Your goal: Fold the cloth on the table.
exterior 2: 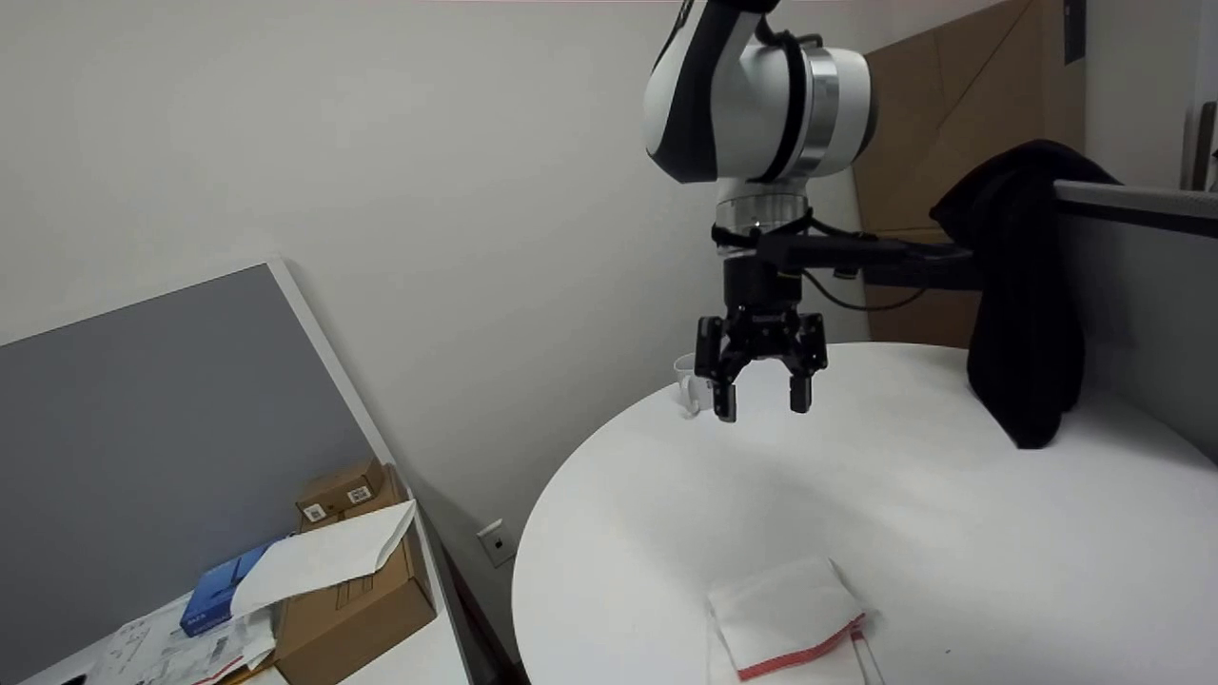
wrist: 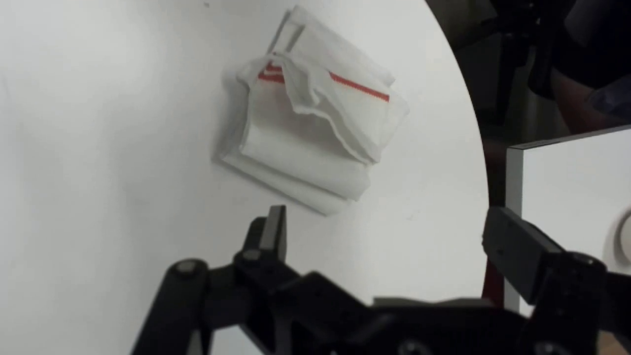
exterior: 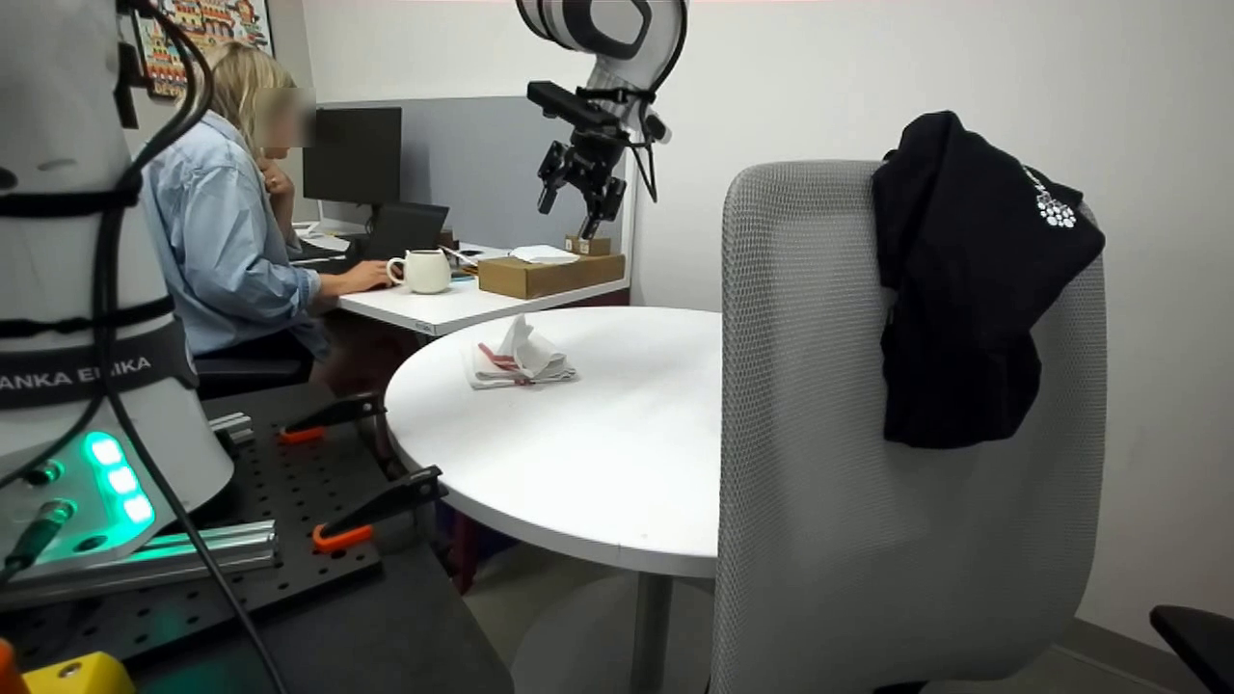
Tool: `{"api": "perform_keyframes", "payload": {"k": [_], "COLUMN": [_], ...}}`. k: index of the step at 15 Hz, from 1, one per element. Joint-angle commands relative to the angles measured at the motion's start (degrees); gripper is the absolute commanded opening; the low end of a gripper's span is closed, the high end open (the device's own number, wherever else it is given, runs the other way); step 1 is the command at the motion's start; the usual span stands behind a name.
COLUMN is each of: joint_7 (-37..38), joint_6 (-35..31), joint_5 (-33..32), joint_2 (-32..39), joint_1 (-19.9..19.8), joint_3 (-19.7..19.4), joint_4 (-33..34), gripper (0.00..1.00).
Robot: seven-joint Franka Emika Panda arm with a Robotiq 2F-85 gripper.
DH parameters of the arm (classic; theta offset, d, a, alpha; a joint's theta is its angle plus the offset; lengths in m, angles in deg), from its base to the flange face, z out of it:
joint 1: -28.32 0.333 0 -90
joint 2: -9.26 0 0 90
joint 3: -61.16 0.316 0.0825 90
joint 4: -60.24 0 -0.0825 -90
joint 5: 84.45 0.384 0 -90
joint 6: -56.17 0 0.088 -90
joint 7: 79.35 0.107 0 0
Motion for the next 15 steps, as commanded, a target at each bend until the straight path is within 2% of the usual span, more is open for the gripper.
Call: {"api": "perform_keyframes", "payload": {"k": [1, 4, 8, 9, 12, 15], "joint_7": [7.77, 10.84, 15.26, 12.95, 14.04, 14.06], "joint_6": [4.84, 7.03, 2.51, 5.16, 4.13, 3.45], "joint_5": [-3.83, -9.31, -17.59, -14.74, -16.49, -16.57], "joint_2": [-9.51, -15.87, -24.58, -18.96, -23.40, -23.85], "joint_1": [2.33, 3.46, 4.09, 4.38, 4.54, 4.55], "joint_3": [-1.58, -1.52, -1.11, -1.83, -1.77, -1.77], "joint_4": [-6.42, -9.34, -13.47, -9.42, -11.75, -12.59], "gripper": [1.00, 1.00, 1.00, 1.00, 1.00, 1.00]}}
